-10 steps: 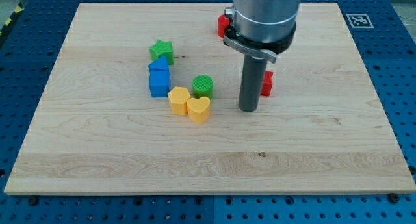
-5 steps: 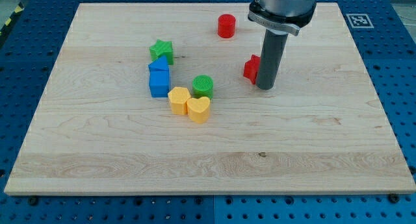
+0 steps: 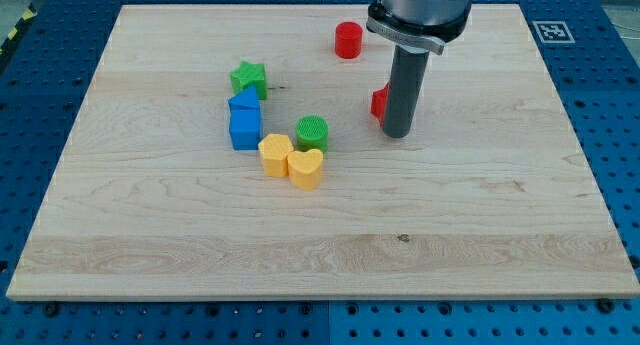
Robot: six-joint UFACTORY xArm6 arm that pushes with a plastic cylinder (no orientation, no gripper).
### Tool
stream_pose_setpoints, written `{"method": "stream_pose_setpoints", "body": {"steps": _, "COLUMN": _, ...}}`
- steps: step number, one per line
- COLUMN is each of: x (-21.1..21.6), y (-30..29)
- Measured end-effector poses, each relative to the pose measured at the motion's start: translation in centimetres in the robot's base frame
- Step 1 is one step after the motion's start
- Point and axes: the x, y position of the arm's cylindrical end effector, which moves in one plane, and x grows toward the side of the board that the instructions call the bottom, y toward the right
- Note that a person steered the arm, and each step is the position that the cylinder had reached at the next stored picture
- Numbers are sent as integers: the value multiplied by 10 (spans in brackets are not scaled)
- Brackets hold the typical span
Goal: Slide the red star to horizontally right of green star
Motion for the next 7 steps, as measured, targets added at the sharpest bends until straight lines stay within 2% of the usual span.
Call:
{"method": "stream_pose_setpoints", "body": {"steps": 3, "x": -8, "y": 12}}
{"method": "stream_pose_setpoints", "body": {"steps": 4, "x": -8, "y": -21}}
{"method": "stream_pose_setpoints", "body": {"steps": 5, "x": -12, "y": -30}}
{"method": "stream_pose_setpoints", "body": {"steps": 7, "x": -25, "y": 1}}
